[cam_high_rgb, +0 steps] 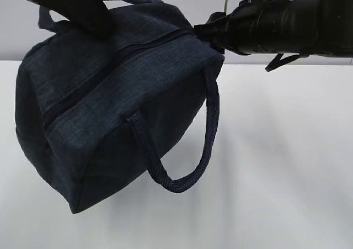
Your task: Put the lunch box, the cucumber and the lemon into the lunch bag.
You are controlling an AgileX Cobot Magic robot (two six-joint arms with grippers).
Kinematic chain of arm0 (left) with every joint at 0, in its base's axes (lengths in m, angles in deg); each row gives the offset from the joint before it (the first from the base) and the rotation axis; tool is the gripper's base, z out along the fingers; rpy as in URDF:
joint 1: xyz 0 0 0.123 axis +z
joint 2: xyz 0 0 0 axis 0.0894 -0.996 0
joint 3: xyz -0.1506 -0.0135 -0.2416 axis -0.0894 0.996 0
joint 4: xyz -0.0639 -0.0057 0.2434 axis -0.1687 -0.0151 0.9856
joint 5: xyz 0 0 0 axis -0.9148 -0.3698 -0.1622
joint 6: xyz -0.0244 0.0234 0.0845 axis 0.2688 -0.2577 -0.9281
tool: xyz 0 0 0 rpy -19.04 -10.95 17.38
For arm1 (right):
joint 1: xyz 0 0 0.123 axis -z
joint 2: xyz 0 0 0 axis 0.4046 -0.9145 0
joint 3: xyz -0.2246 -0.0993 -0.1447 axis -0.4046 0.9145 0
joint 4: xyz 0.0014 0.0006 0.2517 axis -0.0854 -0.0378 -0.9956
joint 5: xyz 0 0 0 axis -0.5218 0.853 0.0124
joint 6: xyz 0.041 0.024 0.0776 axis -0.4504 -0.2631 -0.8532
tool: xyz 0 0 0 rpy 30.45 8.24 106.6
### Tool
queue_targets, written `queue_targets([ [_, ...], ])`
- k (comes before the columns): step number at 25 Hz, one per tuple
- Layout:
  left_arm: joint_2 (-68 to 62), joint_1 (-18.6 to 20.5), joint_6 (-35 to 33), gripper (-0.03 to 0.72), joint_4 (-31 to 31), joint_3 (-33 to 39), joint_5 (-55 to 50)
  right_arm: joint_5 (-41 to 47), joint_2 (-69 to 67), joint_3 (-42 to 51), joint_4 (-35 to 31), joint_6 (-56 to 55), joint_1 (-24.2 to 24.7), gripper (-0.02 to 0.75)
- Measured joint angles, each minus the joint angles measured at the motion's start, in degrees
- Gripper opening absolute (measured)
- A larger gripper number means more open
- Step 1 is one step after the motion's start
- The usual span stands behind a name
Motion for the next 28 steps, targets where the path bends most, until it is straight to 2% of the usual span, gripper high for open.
queue_targets([
  [12,-5.3,0.0,3.1,-0.006,0.6,0.0,1.9,-8.1,15.8,0.0,-0.1,2.3,0.1,0.372],
  [16,-7.8,0.0,5.5,-0.006,-0.3,0.0,7.6,-10.6,19.0,0.0,-0.1,3.6,0.1,0.372],
  [28,-14.6,0.0,14.3,-0.006,-9.3,0.0,28.7,-14.9,19.8,0.0,-0.5,5.0,0.1,0.372],
])
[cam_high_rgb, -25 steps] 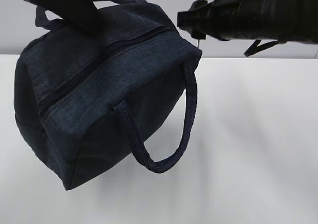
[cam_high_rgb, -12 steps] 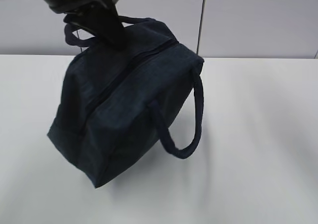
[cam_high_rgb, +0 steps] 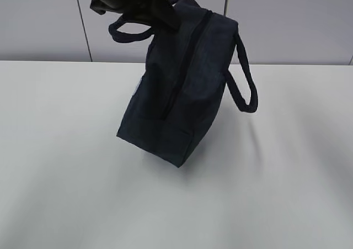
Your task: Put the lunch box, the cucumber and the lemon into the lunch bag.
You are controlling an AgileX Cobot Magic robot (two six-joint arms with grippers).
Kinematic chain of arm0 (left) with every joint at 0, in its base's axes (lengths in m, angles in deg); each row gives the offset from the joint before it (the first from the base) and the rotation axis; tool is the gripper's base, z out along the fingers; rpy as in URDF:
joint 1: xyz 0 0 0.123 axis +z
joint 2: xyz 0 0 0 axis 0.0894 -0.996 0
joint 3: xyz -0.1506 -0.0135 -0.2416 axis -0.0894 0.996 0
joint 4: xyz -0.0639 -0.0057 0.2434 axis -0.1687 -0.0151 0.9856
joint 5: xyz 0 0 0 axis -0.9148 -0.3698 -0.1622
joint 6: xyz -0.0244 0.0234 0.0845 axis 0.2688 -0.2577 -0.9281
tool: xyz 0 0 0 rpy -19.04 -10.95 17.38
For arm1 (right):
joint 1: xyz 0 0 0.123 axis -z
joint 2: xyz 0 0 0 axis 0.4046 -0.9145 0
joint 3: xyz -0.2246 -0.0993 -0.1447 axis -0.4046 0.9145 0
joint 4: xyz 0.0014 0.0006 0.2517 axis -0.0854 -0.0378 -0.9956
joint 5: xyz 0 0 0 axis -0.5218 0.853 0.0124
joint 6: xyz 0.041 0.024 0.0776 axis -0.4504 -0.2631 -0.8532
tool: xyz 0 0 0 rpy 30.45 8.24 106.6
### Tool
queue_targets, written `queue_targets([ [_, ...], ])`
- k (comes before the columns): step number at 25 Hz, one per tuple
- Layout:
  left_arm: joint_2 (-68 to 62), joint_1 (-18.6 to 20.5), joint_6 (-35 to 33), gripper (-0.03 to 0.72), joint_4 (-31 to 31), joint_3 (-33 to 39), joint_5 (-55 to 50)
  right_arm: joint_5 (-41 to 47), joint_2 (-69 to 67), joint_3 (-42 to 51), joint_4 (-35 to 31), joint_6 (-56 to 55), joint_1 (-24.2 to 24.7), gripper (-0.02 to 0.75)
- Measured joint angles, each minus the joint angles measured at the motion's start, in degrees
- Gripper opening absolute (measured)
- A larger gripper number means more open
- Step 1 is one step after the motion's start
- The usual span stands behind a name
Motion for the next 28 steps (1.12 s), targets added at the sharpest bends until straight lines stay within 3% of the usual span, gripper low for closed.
queue_targets([
  [6,-1.5,0.0,5.5,-0.006,-1.4,0.9,6.9,-1.2,0.3,0.0,-0.1,0.3,0.0,0.372],
  [10,-1.6,-0.6,7.6,-0.006,-1.6,5.2,11.9,-2.2,0.5,0.0,-0.2,0.5,0.0,0.372],
  [16,-1.7,-2.5,7.9,-0.006,-1.6,11.4,15.0,-2.8,0.6,0.0,-0.2,0.7,0.0,0.372],
  [28,-1.5,-2.5,8.1,-0.004,-3.3,17.5,19.0,-3.2,0.6,0.0,-0.3,1.2,0.0,0.372],
])
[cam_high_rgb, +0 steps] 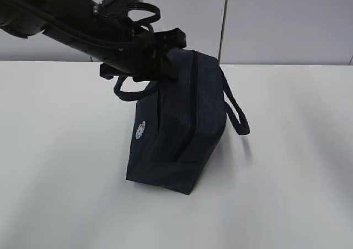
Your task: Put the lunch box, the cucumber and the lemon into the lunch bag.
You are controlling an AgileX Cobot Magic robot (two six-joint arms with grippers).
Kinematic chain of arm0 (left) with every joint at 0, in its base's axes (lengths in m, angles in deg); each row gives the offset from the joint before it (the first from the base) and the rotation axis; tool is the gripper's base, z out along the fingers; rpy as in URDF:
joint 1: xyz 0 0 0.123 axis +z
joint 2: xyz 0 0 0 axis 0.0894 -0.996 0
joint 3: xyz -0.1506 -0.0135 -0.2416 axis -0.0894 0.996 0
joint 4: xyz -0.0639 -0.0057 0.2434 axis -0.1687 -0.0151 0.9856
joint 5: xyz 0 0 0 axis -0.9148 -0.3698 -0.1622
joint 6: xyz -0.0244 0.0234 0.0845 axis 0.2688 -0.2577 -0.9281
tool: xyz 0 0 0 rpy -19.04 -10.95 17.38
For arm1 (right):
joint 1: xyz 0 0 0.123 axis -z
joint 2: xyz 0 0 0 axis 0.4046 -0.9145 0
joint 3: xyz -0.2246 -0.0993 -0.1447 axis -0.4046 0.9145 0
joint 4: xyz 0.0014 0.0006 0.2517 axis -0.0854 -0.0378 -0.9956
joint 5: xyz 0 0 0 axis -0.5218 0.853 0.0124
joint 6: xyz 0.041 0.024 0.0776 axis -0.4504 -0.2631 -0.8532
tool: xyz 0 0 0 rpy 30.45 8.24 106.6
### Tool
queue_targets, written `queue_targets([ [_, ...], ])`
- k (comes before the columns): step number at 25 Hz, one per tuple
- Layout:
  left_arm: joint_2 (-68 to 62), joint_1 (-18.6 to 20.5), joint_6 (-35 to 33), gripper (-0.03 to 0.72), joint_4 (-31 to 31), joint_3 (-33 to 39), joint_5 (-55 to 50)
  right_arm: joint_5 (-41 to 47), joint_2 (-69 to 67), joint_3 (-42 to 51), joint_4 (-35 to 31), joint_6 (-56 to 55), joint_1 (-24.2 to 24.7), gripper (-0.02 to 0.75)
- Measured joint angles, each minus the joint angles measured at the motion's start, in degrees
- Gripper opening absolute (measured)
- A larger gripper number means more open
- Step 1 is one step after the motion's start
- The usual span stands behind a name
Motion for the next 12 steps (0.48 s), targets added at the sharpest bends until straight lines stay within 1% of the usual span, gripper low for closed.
queue_targets([
  [2,0.1,0.0,0.0,0.013,0.0,0.1,0.0,0.0,0.0,0.0,0.0,0.1,0.0,0.372],
  [3,0.1,0.0,0.0,0.033,0.2,0.1,0.0,0.0,0.0,0.0,0.0,0.1,0.0,0.372],
  [6,0.1,0.0,0.0,0.137,1.1,0.1,-0.7,0.0,0.0,0.0,0.0,0.1,0.0,0.372],
  [8,0.1,0.0,0.1,0.232,1.5,0.1,-0.9,0.0,0.0,0.0,0.0,0.1,0.0,0.372],
  [10,0.1,0.3,0.1,0.307,1.6,0.1,-1.6,0.0,0.0,0.0,0.0,0.1,0.0,0.372],
  [12,0.1,1.2,0.1,0.347,1.7,0.1,-2.9,0.0,0.0,0.0,0.0,0.1,0.0,0.372],
])
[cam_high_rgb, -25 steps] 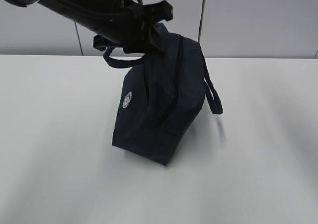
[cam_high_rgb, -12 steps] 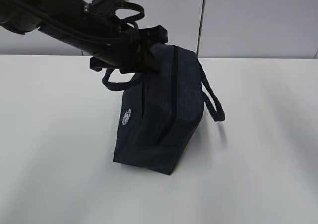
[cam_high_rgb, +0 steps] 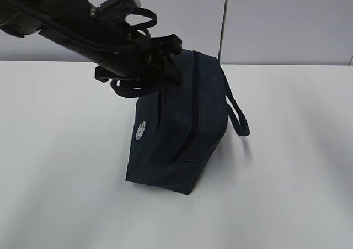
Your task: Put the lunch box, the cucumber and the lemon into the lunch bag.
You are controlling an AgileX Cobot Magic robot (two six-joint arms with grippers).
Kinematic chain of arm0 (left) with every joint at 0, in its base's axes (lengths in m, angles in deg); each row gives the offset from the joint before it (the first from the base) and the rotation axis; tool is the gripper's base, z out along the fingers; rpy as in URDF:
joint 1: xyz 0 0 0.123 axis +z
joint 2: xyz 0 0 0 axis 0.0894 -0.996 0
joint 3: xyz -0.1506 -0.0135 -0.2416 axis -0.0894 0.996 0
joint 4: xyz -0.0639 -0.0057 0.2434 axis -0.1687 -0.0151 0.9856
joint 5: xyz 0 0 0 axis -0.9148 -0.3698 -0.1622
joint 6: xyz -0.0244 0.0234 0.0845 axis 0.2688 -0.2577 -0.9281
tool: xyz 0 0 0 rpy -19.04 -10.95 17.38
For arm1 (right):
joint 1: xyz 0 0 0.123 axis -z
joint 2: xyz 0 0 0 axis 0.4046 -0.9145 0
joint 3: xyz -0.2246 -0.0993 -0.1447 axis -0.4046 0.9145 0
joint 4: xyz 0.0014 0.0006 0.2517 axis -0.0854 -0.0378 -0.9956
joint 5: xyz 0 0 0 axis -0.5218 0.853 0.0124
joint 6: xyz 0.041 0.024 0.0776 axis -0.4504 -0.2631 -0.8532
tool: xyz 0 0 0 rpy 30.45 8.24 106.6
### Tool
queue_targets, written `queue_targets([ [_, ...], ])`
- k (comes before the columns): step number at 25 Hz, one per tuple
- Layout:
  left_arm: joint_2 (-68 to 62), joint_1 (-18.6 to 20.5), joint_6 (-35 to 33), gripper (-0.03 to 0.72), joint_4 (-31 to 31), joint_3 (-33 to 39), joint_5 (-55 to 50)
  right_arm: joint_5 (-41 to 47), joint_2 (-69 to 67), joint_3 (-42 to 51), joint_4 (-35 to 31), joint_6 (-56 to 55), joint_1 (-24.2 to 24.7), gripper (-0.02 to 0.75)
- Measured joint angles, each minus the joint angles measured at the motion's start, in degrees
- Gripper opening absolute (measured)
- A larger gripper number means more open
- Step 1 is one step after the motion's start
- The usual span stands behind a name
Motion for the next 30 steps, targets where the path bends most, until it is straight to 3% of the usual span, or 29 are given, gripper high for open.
queue_targets([
  [8,0.1,4.0,0.0,0.369,1.9,0.0,-3.8,0.0,0.0,0.0,-0.1,0.0,0.0,0.372],
  [15,2.6,4.1,0.0,0.370,5.6,0.0,-4.3,0.0,0.0,0.0,-0.1,0.0,0.0,0.372],
  [30,20.3,4.1,0.0,0.370,24.2,0.1,-10.1,1.3,5.2,4.1,-0.2,0.0,0.0,0.372],
])
